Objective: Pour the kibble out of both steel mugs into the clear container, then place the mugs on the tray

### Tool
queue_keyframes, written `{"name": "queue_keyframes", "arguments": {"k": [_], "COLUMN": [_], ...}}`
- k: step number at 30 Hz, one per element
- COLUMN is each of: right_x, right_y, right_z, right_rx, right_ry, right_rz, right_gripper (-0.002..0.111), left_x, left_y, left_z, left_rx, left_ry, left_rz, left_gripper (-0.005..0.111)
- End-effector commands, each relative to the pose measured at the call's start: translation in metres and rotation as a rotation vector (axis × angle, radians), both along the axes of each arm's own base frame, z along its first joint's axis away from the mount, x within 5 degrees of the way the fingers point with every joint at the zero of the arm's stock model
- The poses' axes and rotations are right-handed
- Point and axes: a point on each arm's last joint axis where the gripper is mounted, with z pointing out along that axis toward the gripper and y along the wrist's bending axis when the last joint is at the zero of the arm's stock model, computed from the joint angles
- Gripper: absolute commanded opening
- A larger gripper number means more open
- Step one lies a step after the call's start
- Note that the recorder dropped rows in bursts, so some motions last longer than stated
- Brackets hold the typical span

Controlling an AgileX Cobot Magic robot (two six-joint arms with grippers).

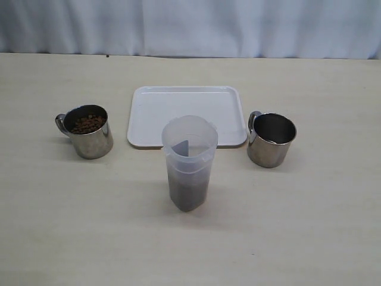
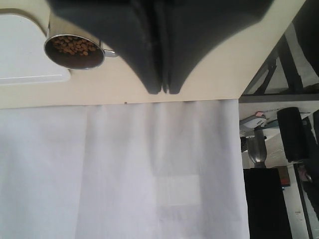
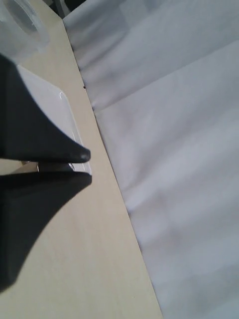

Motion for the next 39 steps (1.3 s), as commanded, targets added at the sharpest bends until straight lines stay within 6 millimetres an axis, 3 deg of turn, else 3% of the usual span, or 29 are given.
{"name": "queue_keyframes", "arguments": {"k": [1, 6, 9, 13, 21, 33, 39], "right_x": [0.000, 0.000, -0.001, -0.001, -0.004, -0.002, -0.002], "right_y": [0.000, 0.000, 0.002, 0.002, 0.000, -0.013, -0.014], "right_z": [-0.002, -0.002, -0.002, -0.003, -0.010, -0.011, -0.011], "right_rx": [0.010, 0.021, 0.168, -0.102, -0.373, -0.368, -0.368], "right_ry": [0.008, 0.011, 0.059, -0.011, -0.027, 0.034, 0.036], "right_rz": [0.003, 0.004, 0.014, 0.025, 0.030, -0.198, -0.208], "right_gripper": [0.005, 0.005, 0.005, 0.005, 0.005, 0.005, 0.005], "left_x": [0.000, 0.000, 0.000, 0.000, 0.000, 0.000, 0.000], "left_y": [0.000, 0.000, 0.000, 0.000, 0.000, 0.000, 0.000], "left_z": [0.001, 0.001, 0.001, 0.001, 0.001, 0.001, 0.001], "left_rx": [0.000, 0.000, 0.000, 0.000, 0.000, 0.000, 0.000], "left_ry": [-0.014, -0.014, -0.014, -0.014, -0.014, -0.014, -0.014], "left_rz": [-0.005, -0.005, -0.005, -0.005, -0.005, -0.005, -0.005], "left_gripper": [0.000, 0.000, 0.000, 0.000, 0.000, 0.000, 0.000]}}
